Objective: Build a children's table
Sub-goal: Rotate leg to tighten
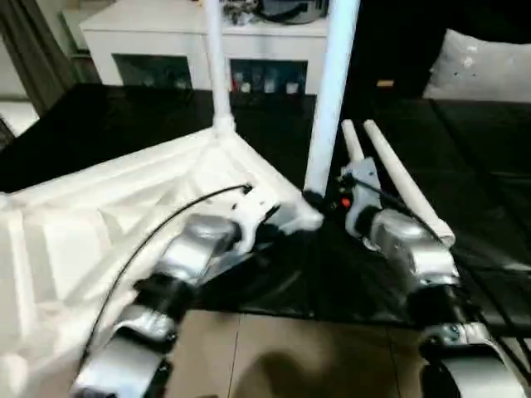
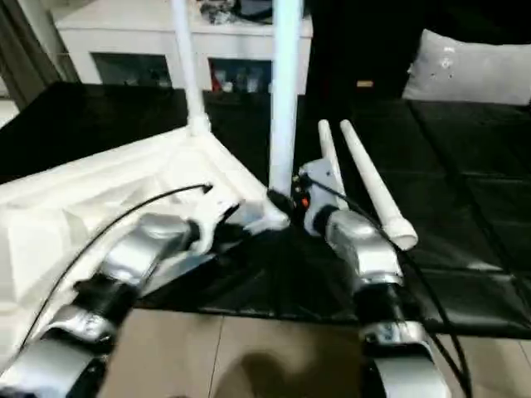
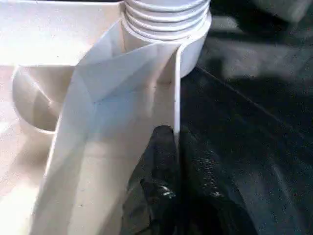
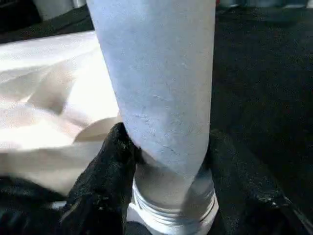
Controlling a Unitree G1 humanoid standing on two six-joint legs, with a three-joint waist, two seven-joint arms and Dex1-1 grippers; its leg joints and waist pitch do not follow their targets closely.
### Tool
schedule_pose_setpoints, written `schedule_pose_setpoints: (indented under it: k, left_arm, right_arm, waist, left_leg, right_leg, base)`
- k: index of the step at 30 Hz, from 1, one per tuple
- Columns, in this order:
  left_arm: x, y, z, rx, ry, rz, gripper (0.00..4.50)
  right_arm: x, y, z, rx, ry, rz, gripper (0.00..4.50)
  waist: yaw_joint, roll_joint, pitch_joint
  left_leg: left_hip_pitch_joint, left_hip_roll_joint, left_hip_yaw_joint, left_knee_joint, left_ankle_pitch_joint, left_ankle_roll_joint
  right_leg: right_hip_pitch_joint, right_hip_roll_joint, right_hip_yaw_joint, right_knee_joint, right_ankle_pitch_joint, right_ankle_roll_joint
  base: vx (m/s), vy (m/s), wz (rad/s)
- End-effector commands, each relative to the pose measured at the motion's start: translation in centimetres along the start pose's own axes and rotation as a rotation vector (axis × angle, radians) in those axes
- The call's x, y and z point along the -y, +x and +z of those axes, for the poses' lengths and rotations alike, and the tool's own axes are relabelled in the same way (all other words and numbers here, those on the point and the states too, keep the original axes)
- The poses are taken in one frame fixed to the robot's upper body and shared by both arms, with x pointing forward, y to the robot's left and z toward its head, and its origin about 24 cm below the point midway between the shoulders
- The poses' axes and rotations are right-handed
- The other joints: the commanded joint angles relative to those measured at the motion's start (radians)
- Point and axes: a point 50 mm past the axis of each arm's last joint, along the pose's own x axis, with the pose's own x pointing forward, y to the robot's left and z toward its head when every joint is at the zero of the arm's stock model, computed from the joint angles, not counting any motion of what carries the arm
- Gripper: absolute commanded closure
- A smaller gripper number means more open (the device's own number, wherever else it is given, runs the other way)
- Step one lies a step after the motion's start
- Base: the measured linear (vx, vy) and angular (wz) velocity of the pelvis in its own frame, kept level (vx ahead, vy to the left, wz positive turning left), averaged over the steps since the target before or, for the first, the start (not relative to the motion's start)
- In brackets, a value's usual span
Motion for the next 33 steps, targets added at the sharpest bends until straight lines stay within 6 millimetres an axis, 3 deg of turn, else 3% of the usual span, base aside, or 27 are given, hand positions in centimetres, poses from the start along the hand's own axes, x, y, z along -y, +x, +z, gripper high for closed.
schedule_pose_setpoints:
  k: [1,3,7,10,14,20,25,26,28,29,32,33]
  left_arm:
    - [0.9,0.4,3.6,0.139,0.034,0.002,4.50]
    - [1.1,0.4,3.6,0.139,0.043,-0.010,4.50]
    - [0.8,0.0,2.5,0.094,0.141,-0.036,4.50]
    - [0.5,-0.2,1.9,0.080,0.175,-0.047,4.50]
    - [-0.1,-0.9,0.8,0.046,0.231,-0.096,4.50]
    - [-1.0,-1.6,0.2,0.009,0.330,-0.120,4.50]
    - [-1.3,-1.3,0.9,0.051,0.361,-0.085,4.50]
    - [-1.5,-1.0,1.5,0.083,0.350,-0.044,4.50]
    - [-1.5,-0.9,1.6,0.091,0.346,-0.033,4.50]
    - [-1.5,-0.8,1.8,0.102,0.337,-0.026,4.23]
    - [-1.4,-0.8,1.9,0.125,0.312,-0.034,3.96]
    - [-1.3,-0.8,2.0,0.133,0.308,-0.043,3.96]
  right_arm:
    - [-2.3,1.1,-2.5,-0.077,0.098,0.086,1.85]
    - [-2.1,1.0,-2.4,-0.064,0.088,0.075,1.59]
    - [-1.3,-0.2,-1.6,0.000,0.025,0.139,1.37]
    - [-0.6,-1.0,-1.2,0.029,0.000,0.165,1.05]
    - [1.1,-3.2,-0.1,0.052,-0.080,0.255,0.76]
    - [2.6,-6.4,0.4,-0.009,-0.149,0.376,0.17]
    - [2.4,-7.2,0.3,-0.020,-0.156,0.412,0.06]
    - [2.3,-7.3,0.0,-0.020,-0.149,0.391,0.06]
    - [2.3,-7.3,-0.1,-0.020,-0.144,0.385,0.06]
    - [2.1,-7.2,-0.2,-0.019,-0.136,0.384,0.02]
    - [1.4,-7.1,-0.4,-0.007,-0.124,0.395,0.00]
    - [1.1,-7.0,-0.4,0.002,-0.123,0.399,0.00]
  waist:
    - [0.004,-0.006,-0.061]
    - [0.009,-0.006,-0.070]
    - [0.013,-0.004,-0.072]
    - [0.017,-0.004,-0.069]
    - [0.019,-0.006,-0.063]
    - [0.035,-0.006,-0.067]
    - [0.039,-0.010,-0.066]
    - [0.038,-0.019,-0.067]
    - [0.040,-0.016,-0.066]
    - [0.040,-0.021,-0.066]
    - [0.040,-0.017,-0.068]
    - [0.039,-0.009,-0.070]
  left_leg:
    - [-0.007,0.087,-0.040,-0.071,-0.062,0.081]
    - [-0.011,0.090,-0.040,-0.064,0.000,0.106]
    - [-0.021,0.090,-0.041,-0.057,0.057,0.154]
    - [-0.022,0.089,-0.038,-0.057,0.028,0.164]
    - [-0.020,0.088,-0.036,-0.061,-0.024,0.144]
    - [-0.019,0.092,-0.038,-0.058,0.002,0.159]
    - [-0.020,0.090,-0.036,-0.056,-0.003,0.159]
    - [-0.020,0.089,-0.035,-0.057,-0.002,0.157]
    - [-0.020,0.086,-0.035,-0.058,-0.010,0.147]
    - [-0.020,0.087,-0.035,-0.058,-0.004,0.146]
    - [-0.021,0.089,-0.037,-0.057,0.006,0.149]
    - [-0.021,0.091,-0.038,-0.056,0.019,0.151]
  right_leg:
    - [0.049,-0.113,0.081,-0.079,-0.269,-0.099]
    - [0.051,-0.116,0.086,-0.056,-0.139,-0.143]
    - [0.054,-0.119,0.085,-0.044,-0.049,-0.166]
    - [0.056,-0.120,0.083,-0.051,-0.085,-0.160]
    - [0.057,-0.115,0.081,-0.066,-0.189,-0.124]
    - [0.053,-0.113,0.081,-0.058,-0.165,-0.116]
    - [0.052,-0.114,0.079,-0.063,-0.180,-0.114]
    - [0.052,-0.113,0.078,-0.065,-0.193,-0.106]
    - [0.052,-0.114,0.077,-0.070,-0.228,-0.098]
    - [0.052,-0.113,0.078,-0.069,-0.221,-0.097]
    - [0.051,-0.115,0.079,-0.064,-0.202,-0.101]
    - [0.050,-0.115,0.080,-0.060,-0.172,-0.108]
  base:
    - [0.000,0.000,0.00]
    - [0.000,0.000,0.00]
    - [0.000,0.000,0.00]
    - [0.000,0.000,0.00]
    - [0.000,0.000,0.00]
    - [0.000,0.000,0.00]
    - [0.000,0.000,0.00]
    - [0.000,0.000,0.00]
    - [0.000,0.000,0.00]
    - [0.000,0.000,0.00]
    - [0.000,0.000,0.00]
    - [0.000,0.000,0.00]
